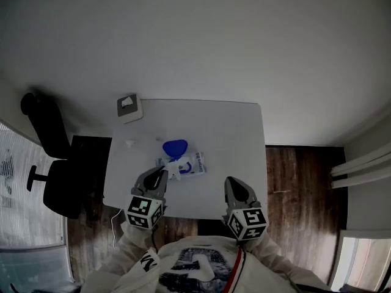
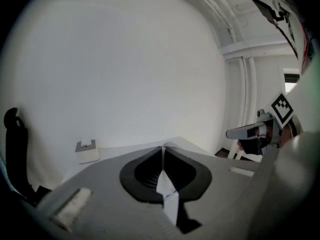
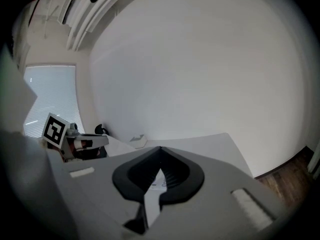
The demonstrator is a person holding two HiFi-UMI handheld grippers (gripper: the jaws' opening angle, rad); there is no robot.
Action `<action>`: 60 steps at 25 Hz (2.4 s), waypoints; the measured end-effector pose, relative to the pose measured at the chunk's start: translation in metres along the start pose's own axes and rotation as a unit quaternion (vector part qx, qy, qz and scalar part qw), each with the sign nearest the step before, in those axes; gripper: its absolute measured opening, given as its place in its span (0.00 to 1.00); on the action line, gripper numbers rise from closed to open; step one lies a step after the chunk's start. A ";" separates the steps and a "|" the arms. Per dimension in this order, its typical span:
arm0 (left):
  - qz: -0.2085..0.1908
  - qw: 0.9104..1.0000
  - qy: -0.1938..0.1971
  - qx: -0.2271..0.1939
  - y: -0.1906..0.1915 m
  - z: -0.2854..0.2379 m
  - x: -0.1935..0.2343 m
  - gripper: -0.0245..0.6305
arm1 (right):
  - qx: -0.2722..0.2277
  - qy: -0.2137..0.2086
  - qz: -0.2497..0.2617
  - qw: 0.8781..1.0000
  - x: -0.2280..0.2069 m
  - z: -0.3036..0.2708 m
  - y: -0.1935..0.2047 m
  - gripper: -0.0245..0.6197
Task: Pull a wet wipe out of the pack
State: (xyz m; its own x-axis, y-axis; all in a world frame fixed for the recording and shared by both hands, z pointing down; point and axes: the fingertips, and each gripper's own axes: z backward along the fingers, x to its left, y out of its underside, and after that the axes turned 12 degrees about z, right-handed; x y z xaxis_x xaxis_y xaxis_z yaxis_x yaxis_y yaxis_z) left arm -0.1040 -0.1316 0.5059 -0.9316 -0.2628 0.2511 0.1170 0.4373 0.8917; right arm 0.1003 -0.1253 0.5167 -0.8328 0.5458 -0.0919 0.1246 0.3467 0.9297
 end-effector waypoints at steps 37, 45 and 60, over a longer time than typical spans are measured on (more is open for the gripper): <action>0.036 0.993 0.033 -0.109 0.038 0.257 -0.021 0.05 | -0.071 0.050 0.040 0.995 0.201 0.157 0.012 0.05; 0.010 0.994 0.021 -0.110 0.030 0.247 -0.046 0.05 | -0.072 0.041 0.035 0.996 0.188 0.165 0.007 0.05; 0.001 0.996 -0.002 -0.092 0.039 0.230 -0.082 0.05 | -0.046 0.018 0.058 0.997 0.159 0.178 0.026 0.04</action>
State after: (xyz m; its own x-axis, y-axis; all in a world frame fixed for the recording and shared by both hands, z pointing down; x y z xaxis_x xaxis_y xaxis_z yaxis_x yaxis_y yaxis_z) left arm -0.1022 0.1053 0.4337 -0.9327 -0.2590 0.2510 0.1787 0.2726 0.9454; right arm 0.0672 0.1063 0.4628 -0.8349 0.5495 0.0303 0.1735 0.2106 0.9621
